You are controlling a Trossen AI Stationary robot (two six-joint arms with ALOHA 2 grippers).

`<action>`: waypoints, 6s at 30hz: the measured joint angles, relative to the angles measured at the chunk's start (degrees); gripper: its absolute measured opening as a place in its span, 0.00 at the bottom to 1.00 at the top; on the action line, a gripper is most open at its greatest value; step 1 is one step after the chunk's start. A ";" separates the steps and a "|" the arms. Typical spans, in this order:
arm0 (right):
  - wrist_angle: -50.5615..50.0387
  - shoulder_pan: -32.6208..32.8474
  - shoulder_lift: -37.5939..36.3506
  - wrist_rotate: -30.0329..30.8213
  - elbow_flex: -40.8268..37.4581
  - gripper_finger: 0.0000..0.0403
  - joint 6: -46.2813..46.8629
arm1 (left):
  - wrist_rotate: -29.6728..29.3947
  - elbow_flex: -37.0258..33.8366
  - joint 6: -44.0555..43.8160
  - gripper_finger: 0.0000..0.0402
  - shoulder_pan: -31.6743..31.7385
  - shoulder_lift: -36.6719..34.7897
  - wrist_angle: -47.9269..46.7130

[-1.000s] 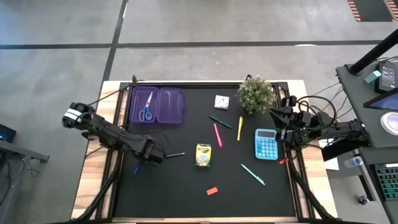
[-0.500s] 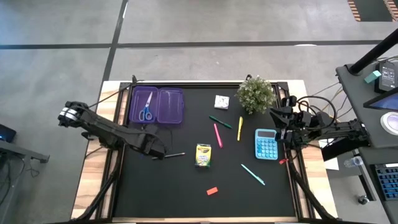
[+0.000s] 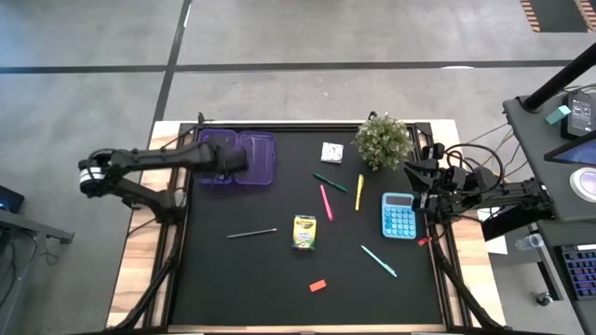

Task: Pack school essentials
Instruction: Put the blue pen into the purple supply box, then put the black pencil into the purple supply box

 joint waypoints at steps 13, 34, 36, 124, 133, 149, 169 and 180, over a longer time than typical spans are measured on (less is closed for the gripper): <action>-0.22 0.01 0.00 0.00 0.01 0.14 -0.76 | 4.46 0.07 28.10 0.00 19.81 9.84 14.48; -0.24 0.01 0.02 0.00 0.01 0.14 -0.42 | 3.45 0.07 27.97 0.10 19.91 18.82 13.25; -0.24 -0.01 0.02 0.00 0.01 0.14 -0.50 | 3.45 0.07 27.99 0.11 19.90 18.69 13.17; -0.24 -0.01 0.00 -0.02 0.01 0.14 -0.74 | 29.56 6.91 23.26 0.49 -36.81 28.39 13.70; -0.24 -0.01 0.00 -0.02 0.01 0.14 -0.98 | 31.00 6.88 24.13 0.23 -36.83 28.74 14.42; -0.24 -0.01 0.00 -0.02 0.01 0.14 -1.03 | 26.82 7.02 22.33 0.01 -35.28 24.24 16.14; -0.22 -0.01 0.02 -0.03 0.01 0.14 -1.27 | 8.79 5.70 19.04 0.00 -5.02 5.09 5.67; -0.24 -0.01 0.00 -0.02 0.01 0.14 -1.68 | 4.97 4.83 25.81 0.00 12.30 10.49 5.48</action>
